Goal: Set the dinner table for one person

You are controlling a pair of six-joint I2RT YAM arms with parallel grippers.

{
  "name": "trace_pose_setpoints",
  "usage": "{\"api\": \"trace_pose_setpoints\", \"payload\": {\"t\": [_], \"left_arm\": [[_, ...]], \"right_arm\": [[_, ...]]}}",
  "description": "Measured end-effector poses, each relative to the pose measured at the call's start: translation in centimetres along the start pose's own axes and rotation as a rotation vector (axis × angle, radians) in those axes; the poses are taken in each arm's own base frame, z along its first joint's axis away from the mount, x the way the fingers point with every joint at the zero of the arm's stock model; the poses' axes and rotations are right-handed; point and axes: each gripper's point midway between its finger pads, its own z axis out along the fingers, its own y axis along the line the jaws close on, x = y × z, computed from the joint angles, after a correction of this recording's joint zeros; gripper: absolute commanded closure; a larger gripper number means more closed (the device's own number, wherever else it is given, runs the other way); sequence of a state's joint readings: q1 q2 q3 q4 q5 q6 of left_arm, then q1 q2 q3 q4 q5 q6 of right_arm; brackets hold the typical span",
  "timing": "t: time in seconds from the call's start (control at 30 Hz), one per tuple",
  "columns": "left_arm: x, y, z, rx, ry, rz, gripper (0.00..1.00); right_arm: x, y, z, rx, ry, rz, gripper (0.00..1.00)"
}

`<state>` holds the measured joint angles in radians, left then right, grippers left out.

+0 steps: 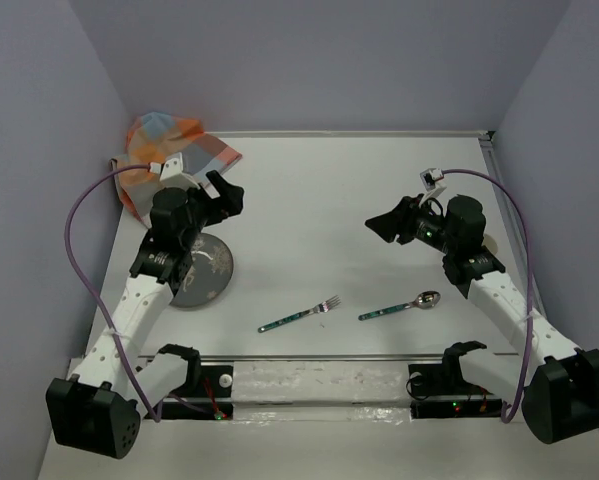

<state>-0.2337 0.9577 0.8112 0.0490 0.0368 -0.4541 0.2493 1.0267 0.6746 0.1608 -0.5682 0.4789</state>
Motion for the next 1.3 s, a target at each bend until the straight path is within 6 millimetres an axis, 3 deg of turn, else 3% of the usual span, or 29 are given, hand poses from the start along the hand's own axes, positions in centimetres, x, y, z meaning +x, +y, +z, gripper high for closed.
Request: {"api": "trace_pose_setpoints", "payload": {"t": [0.23,0.37,0.43,0.57,0.6,0.73,1.07,1.3], "left_arm": [[-0.7,0.7,1.1,-0.033,-0.065,-0.073,0.01],[-1.2,2.2,2.6,-0.104,-0.122,-0.158,0.01],[-0.8,3.8,4.1,-0.173,-0.140,-0.186,0.04],[1.6,7.4,6.8,-0.313,-0.120,-0.207,0.28],[2.3,8.3,7.6,-0.349,-0.106,-0.204,0.30],[3.6,10.7,11.3,-0.455,-0.068,-0.191,0.30],[-0.4,11.8,21.1,-0.532,-0.074,-0.111,0.32],[0.5,15.9,26.6,-0.623,0.031,-0.033,0.32]], "right_arm": [[-0.1,-0.1,-0.1,0.011,-0.007,-0.005,0.47],[-0.1,-0.1,0.0,0.014,-0.008,-0.006,0.47],[-0.1,-0.1,0.0,0.013,-0.007,-0.009,0.47],[0.1,0.1,0.1,0.008,-0.003,-0.014,0.47],[0.0,0.1,0.1,0.009,-0.004,-0.014,0.47],[0.0,0.0,0.1,0.014,-0.006,-0.014,0.47],[0.4,-0.1,0.1,0.022,0.007,-0.007,0.47],[1.0,-0.2,0.5,0.025,0.028,-0.001,0.47]]}}
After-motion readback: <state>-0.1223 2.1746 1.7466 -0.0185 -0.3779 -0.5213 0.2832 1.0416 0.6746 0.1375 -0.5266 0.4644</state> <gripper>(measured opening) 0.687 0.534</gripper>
